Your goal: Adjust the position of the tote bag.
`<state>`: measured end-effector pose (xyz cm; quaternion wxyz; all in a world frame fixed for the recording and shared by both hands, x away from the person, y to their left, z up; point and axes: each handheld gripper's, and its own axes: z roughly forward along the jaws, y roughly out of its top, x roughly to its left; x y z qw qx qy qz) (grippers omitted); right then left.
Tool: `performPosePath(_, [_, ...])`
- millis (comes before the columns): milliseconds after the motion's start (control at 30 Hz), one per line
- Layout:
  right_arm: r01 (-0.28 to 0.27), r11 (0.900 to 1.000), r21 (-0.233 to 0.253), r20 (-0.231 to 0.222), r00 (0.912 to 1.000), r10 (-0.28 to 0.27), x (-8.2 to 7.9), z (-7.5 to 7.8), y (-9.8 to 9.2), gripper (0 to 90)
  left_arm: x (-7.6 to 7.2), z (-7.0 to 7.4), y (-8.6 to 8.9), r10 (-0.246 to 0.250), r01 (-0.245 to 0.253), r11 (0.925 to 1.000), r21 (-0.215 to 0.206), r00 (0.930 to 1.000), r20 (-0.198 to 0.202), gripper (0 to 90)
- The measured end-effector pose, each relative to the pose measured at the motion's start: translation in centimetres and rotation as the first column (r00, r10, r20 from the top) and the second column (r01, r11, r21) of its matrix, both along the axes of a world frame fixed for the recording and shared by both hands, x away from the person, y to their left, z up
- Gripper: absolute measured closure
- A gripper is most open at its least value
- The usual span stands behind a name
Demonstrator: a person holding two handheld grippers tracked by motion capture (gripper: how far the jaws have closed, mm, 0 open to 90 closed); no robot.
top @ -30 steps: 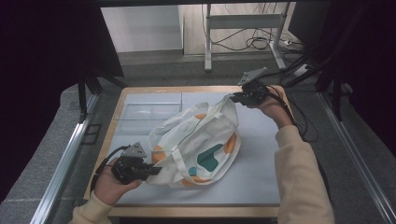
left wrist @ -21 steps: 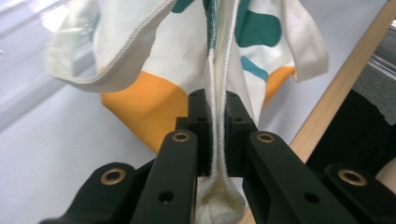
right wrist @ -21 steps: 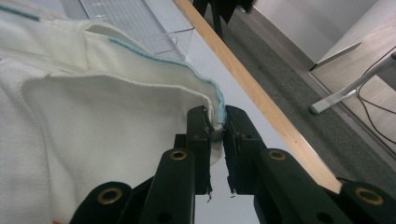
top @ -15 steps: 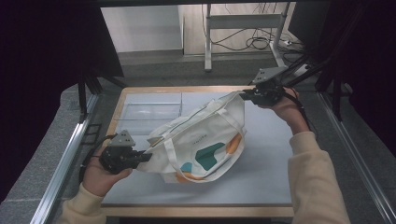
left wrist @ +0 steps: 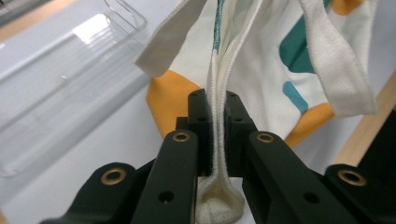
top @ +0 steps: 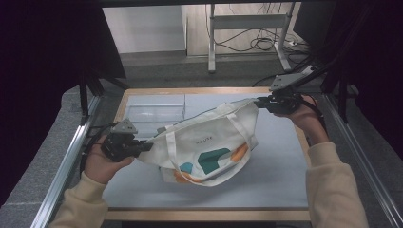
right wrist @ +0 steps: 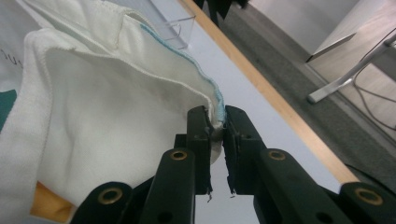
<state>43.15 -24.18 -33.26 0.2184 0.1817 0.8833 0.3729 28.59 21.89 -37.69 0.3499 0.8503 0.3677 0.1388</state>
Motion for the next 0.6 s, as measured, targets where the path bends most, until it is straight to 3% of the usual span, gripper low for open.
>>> performPosePath(400, [0.025, 0.999, 0.036, 0.074, 0.9969, -0.028, -3.9, 2.0, -1.8, 80.2, 5.0, 3.6, 0.6, -0.012, 0.011, 0.9992, 0.037, 0.9996, 0.026, 85.5])
performPosePath(533, [0.025, 0.999, 0.039, 0.1, 0.9946, -0.029, -5.4, 2.2, -2.3, 80.2, 5.7, 4.5, 0.4, -0.02, 0.018, 0.998, 0.061, 0.9988, 0.043, 85.5])
performPosePath(600, [0.03, 0.999, 0.035, 0.109, 0.9934, -0.034, -6.0, 2.0, -2.5, 80.2, 5.7, 4.2, 0.0, -0.034, 0.031, 0.9972, 0.068, 0.9982, 0.05, 85.4])
